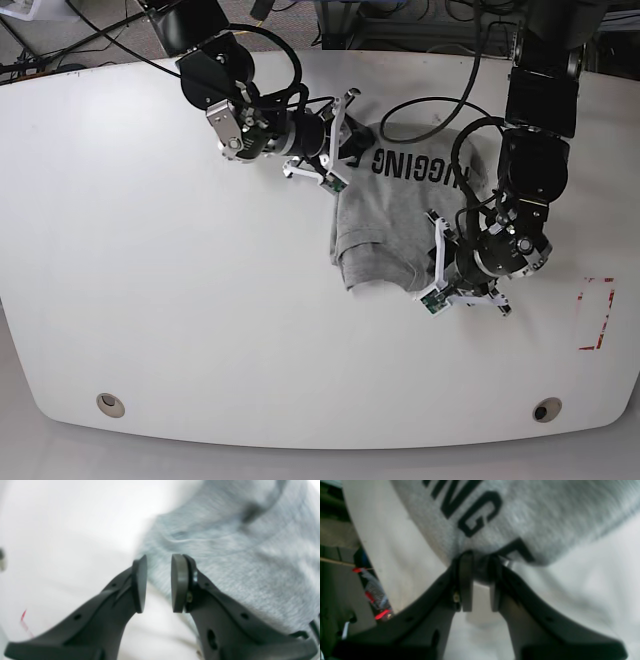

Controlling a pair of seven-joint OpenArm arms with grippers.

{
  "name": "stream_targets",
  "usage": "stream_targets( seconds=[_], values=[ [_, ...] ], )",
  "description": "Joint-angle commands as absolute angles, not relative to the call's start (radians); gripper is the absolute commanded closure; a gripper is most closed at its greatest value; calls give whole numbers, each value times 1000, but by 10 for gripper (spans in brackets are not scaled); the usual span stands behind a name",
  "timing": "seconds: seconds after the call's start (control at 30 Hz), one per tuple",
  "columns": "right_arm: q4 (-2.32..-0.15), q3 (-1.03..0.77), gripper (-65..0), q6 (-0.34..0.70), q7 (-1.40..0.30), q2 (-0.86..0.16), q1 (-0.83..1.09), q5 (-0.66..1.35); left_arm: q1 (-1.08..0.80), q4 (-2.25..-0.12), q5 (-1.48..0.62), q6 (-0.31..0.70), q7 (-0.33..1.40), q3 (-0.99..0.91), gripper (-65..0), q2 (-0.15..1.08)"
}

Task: Fold the T-shirt properly
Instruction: 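Slide the folded shirt with both grippers toward the left arm's side, then carry the folded shirt with the left gripper to the table's edge and release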

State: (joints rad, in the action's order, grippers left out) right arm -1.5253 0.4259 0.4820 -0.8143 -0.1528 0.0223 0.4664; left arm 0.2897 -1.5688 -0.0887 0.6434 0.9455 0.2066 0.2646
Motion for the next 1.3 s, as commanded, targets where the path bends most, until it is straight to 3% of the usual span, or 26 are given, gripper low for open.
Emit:
stream_targets(
  seconds=[0.0, 0.17, 0.27, 0.43, 0.53, 0.8, 0.97, 1.27],
  values=[
    [-1573, 407, -101, 475, -837, -162, 10, 450, 265, -1639, -90, 633, 941, 166, -157, 262],
    [-1666, 334, -101, 483, -892, -165, 24, 450, 180, -1693, -84, 631, 941, 116, -169, 186],
    [-1710, 274, -101, 486, -940, -170, 22, 452, 117, -1718, -84, 622, 941, 105, -246, 148],
    [-1764, 168, -101, 570, -989, -170, 22, 452, 36, -1779, -84, 461, 940, 107, -376, 74],
    [-1764, 108, -101, 605, -1018, -170, 22, 452, 10, -1785, -84, 337, 935, 104, -403, 28],
    [-1761, 12, -101, 654, -1026, -170, 22, 452, -36, -1710, -85, 116, 891, 107, -407, -45],
    [-1761, -13, -101, 662, -1026, -183, 22, 450, -64, -1577, -84, 13, 789, 150, -408, -22],
    [-1791, -47, -101, 662, -1026, -193, 21, 450, -68, -1461, -93, -2, 780, 81, -406, 147]
  ],
)
